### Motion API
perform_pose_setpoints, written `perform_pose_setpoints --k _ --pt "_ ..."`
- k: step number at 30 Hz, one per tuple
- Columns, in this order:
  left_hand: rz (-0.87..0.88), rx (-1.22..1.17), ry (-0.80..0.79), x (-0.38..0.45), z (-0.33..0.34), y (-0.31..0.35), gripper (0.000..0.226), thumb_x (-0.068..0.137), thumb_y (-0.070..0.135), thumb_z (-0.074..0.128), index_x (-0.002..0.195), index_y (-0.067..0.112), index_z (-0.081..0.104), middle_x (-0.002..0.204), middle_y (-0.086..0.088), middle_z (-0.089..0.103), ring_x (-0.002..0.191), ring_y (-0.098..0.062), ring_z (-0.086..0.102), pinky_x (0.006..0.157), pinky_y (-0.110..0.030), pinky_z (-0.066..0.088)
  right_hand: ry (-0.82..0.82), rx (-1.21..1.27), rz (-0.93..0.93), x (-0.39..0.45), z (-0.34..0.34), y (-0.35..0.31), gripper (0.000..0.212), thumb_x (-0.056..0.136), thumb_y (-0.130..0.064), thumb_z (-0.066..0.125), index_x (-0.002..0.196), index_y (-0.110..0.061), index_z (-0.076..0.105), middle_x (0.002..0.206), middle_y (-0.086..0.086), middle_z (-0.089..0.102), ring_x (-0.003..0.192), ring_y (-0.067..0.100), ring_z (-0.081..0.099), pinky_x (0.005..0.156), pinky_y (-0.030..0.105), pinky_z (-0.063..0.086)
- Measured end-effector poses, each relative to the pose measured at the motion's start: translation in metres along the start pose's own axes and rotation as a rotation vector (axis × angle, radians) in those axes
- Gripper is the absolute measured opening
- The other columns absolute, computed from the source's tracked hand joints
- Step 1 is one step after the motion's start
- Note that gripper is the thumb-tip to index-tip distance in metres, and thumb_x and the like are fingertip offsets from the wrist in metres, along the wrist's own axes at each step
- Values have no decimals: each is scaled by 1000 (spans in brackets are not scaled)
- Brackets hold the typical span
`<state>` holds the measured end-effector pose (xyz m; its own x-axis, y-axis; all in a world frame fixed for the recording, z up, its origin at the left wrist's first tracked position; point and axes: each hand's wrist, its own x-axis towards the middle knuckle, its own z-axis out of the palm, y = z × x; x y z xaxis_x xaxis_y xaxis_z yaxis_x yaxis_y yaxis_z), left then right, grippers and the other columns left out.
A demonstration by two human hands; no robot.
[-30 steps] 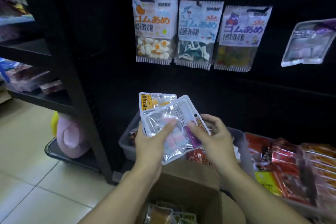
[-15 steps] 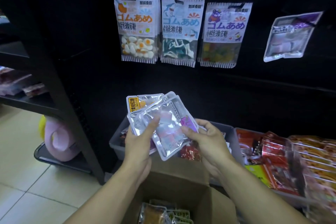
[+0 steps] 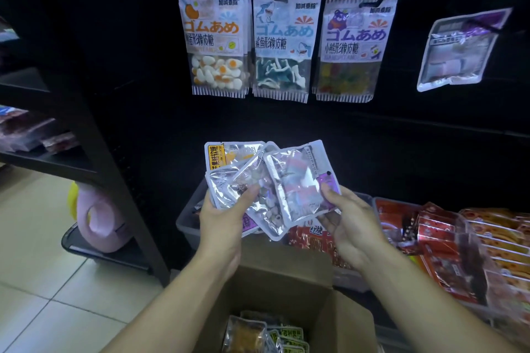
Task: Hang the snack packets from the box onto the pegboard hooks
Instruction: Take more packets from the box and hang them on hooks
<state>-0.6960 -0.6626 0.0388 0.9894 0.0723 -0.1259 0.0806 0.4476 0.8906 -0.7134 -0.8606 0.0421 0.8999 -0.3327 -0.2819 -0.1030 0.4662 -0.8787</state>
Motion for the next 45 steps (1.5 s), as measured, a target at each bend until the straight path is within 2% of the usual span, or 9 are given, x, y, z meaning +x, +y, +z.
perform_pose_setpoints --k 5,9,12,15,18,26,32,37,45 --pt "5 62 -15 -7 11 -5 45 87 12 83 128 20 67 115 -2 82 104 -25 80 88 -43 63 72 205 -29 1 -20 -25 44 76 -28 82 117 -15 74 122 8 76 99 22 74 85 37 58" --pt "-2 108 -42 -13 23 -19 43 89 10 82 127 21 68 112 -1 82 100 -24 81 73 -34 66 21 295 -12 -3 -45 -44 50 84 -34 79 129 -12 71 125 15 74 115 38 72 107 60 50" --pt "-20 140 -76 -16 39 -28 43 88 12 83 126 21 67 112 -3 82 98 -26 81 76 -40 67 23 323 -82 -6 -62 -63 51 89 -24 71 137 -7 66 135 21 68 123 42 67 112 61 45" --pt "-33 164 -137 -17 56 -33 44 86 14 84 126 21 68 113 -4 82 100 -29 81 90 -51 63 26 284 -222 -13 -73 -86 29 97 -16 63 124 -9 71 128 21 71 117 39 70 104 60 52" --pt "-28 169 -211 -21 72 -30 52 78 23 86 126 19 68 113 -8 82 102 -34 79 87 -50 62 70 184 -354 -23 -81 -104 16 101 -13 62 109 -13 76 118 19 76 104 35 74 94 56 58" --pt "-45 183 -319 -33 97 -19 44 75 17 85 116 20 70 102 -5 84 91 -28 82 88 -50 62 297 45 -689 -14 -82 -198 5 88 -30 78 88 -27 82 115 12 78 122 37 68 110 59 49" --pt "-56 232 -326 -40 92 -17 24 90 3 77 107 17 68 84 -7 83 64 -20 80 48 -24 60 362 -91 -709 -6 -78 -245 12 97 -22 74 85 -25 77 88 -8 79 91 13 73 98 40 59" --pt "-71 251 -314 -38 83 -15 25 90 3 77 108 18 68 83 -6 83 63 -18 79 47 -22 59 396 -113 -675 0 -77 -245 9 97 -19 73 89 -20 77 91 0 79 90 22 75 92 51 62" --pt "-87 258 -306 -38 74 -10 25 89 5 78 107 19 67 85 -6 83 63 -16 79 51 -24 60 427 -134 -661 3 -72 -247 10 97 -18 73 89 -21 77 91 -1 79 88 19 74 89 45 64"
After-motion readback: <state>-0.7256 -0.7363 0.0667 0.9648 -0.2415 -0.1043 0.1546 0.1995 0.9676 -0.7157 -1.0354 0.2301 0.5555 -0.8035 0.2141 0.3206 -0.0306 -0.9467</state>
